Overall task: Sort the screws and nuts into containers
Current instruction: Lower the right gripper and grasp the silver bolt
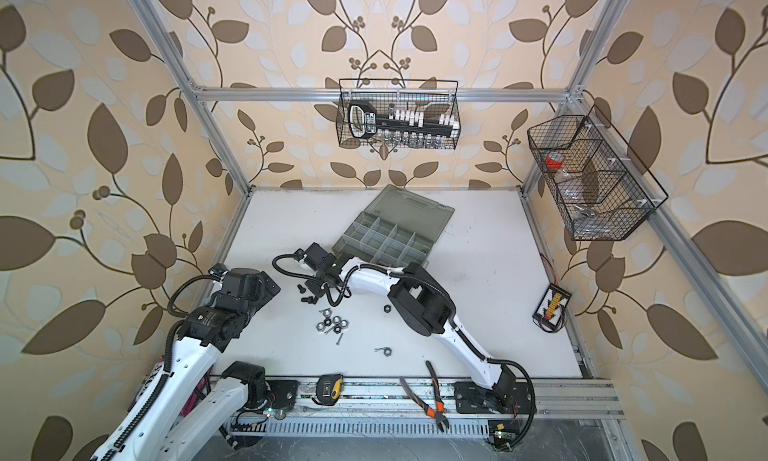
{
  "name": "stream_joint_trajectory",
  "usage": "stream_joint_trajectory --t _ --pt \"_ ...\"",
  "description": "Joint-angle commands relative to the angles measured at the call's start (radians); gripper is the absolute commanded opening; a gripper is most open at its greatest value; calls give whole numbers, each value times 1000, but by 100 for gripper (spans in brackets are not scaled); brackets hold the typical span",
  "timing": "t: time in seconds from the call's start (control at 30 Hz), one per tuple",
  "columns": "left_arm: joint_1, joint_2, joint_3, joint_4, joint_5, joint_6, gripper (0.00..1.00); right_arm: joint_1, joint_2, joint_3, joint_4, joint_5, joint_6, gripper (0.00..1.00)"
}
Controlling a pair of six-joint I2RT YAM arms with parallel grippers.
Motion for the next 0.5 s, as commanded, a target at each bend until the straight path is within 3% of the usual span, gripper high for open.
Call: stream_joint_trajectory --t 0.0,0.13,0.47 --pt "11 -10 27 37 19 37 99 -33 -160 -82 40 -2 60 0" --pt "11 -10 30 61 40 50 99 -83 -289 -234 85 -11 123 0" --pt "11 37 30 163 189 87 99 -211 -628 -624 109 99 173 0"
